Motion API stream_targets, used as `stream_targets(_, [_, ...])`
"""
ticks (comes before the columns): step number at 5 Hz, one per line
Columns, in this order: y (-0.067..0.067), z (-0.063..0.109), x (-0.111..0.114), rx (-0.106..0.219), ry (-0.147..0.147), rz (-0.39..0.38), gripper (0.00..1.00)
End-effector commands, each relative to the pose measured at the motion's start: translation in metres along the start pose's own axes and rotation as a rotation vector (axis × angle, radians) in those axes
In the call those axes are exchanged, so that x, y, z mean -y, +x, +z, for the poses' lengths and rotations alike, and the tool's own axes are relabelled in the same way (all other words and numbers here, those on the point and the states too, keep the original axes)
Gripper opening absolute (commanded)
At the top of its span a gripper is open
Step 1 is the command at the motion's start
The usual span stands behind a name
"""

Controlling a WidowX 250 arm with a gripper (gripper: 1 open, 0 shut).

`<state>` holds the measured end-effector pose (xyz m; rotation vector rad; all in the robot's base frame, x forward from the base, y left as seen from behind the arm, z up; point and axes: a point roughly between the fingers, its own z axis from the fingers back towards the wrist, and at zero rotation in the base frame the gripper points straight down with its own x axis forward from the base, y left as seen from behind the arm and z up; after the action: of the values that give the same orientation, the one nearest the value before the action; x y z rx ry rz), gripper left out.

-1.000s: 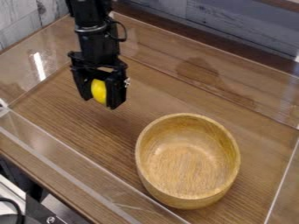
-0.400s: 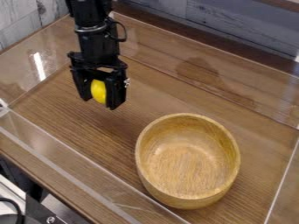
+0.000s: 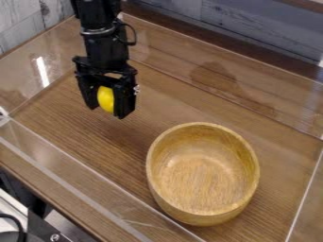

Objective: Remove the lemon from inside the brown bowl and put it on the table

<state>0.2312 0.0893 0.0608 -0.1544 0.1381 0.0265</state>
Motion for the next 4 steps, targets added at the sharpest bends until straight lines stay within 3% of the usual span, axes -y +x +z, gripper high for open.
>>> stream_targets(1, [0.0045,0.0154,-0.0021,0.052,0.027,-0.002,1.0])
stream_targets(4, [0.0034,0.0107,-0.0015,0.03,0.024,-0.001,1.0])
